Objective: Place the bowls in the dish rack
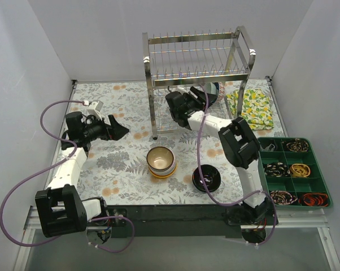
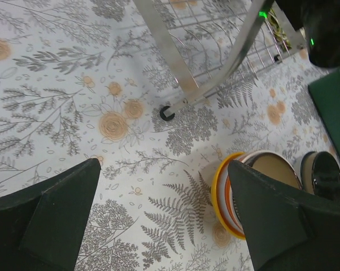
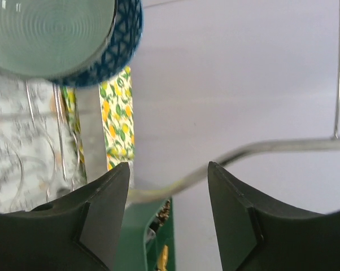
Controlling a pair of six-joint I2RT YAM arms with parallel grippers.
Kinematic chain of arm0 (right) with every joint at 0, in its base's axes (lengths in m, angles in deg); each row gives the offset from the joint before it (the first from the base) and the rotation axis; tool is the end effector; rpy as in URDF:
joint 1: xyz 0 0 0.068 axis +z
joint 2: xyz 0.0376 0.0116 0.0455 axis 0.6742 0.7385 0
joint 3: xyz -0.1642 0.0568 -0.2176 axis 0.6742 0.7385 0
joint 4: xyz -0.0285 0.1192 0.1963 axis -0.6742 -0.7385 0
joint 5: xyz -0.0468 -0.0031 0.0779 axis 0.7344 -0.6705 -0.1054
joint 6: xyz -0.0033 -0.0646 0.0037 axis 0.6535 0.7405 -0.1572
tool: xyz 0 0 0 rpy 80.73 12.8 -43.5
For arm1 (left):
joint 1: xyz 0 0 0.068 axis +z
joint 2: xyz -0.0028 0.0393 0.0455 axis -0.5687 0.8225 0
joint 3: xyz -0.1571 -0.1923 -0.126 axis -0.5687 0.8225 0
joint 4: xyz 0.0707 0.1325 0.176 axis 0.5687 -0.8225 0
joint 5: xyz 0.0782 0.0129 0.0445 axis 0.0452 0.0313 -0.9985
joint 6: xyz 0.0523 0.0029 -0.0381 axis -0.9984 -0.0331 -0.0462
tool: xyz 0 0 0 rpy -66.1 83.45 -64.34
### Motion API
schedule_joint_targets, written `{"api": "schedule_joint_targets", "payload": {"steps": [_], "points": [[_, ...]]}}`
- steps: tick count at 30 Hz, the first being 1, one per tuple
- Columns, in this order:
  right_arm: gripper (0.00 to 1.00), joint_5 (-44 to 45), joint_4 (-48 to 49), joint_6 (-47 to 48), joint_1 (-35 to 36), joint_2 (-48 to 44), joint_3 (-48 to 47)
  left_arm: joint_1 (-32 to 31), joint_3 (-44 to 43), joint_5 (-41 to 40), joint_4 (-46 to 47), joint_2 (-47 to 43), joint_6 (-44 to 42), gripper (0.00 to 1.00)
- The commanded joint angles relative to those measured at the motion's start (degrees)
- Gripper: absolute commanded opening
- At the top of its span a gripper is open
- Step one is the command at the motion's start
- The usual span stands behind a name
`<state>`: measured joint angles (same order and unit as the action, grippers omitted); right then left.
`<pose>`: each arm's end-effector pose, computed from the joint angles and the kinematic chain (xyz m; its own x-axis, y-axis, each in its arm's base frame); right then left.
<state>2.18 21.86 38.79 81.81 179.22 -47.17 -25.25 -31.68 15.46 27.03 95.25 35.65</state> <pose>0.3888 0.2547 0.2416 -0.6759 -0.6669 -0.3135 0.1835 0.2597 -0.9481 0.2265 -0.0007 0.2621 -0.7414 -0.5868 -0.3256 -0.0055 0.4906 -0.8714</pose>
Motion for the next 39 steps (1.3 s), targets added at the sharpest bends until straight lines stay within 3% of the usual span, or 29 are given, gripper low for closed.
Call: {"api": "schedule_joint_targets", "payload": {"steps": [1,5,8,9,10,12,14,16,17,19,24,25,28,39], "points": [[0.65,2.7,-4.1,-3.7,6.5,-10.2,10.7,-0.2,-4.8,-7.3,-3.8,-1.9,3.4,0.98],[0.68,1.9,-9.5,-7.6,10.9,-19.1,17.9,-0.3,-6.7,-8.9,-7.3,-2.1,3.3,0.98],[0.76,-1.6,-21.9,-17.9,13.4,-24.3,17.8,-0.2,-7.2,-8.5,-8.4,-2.7,2.5,0.98],[0.77,-3.9,-34.2,-22.4,13.9,-25.5,17.1,-0.3,-7.3,-8.5,-8.6,-2.8,2.4,0.98],[0.79,-7.1,-39.2,-30.5,14.5,-27.1,16.5,-0.3,-7.5,-8.3,-8.9,-3.0,2.2,0.98],[0.82,-20.3,-47.3,-35.8,14.5,-32.7,16.1,-0.2,-7.9,-7.7,-9.5,-3.1,1.8,0.98],[0.92,-33.6,-54.7,-39.6,14.5,-38.9,17.3,-0.2,-8.7,-7.2,-9.7,-3.3,1.4,0.98],[0.89,-41.4,-59.0,-40.5,14.5,-42.8,20.6,-0.3,-9.6,-6.7,-10.2,-3.2,0.9,0.98],[0.88,-49.0,-60.1,-40.0,14.5,-46.4,22.0,-0.2,-10.6,-6.5,-10.6,-3.2,0.5,0.98],[0.85,-55.9,-62.3,-39.2,14.2,-49.6,24.7,-0.3,-11.4,-7.1,-11.1,-3.0,-0.3,0.98],[0.83,-61.6,-62.5,-36.3,9.6,-55.9,26.9,-4.3,-16.1,-15.2,-18.1,0.2,-7.2,0.98],[0.87,-67.0,-62.2,-35.6,6.9,-56.6,27.3,-5.1,-16.5,-17.4,-19.2,0.5,-8.4,0.98],[0.84,-73.1,-60.3,-34.6,3.3,-58.8,28.7,-6.2,-16.4,-18.5,-23.0,0.6,-9.6,0.98],[0.73,-87.1,-61.0,-38.6,-2.4,-51.3,28.0,-6.2,-15.6,-19.5,-27.8,0.7,-11.4,0.98]]}}
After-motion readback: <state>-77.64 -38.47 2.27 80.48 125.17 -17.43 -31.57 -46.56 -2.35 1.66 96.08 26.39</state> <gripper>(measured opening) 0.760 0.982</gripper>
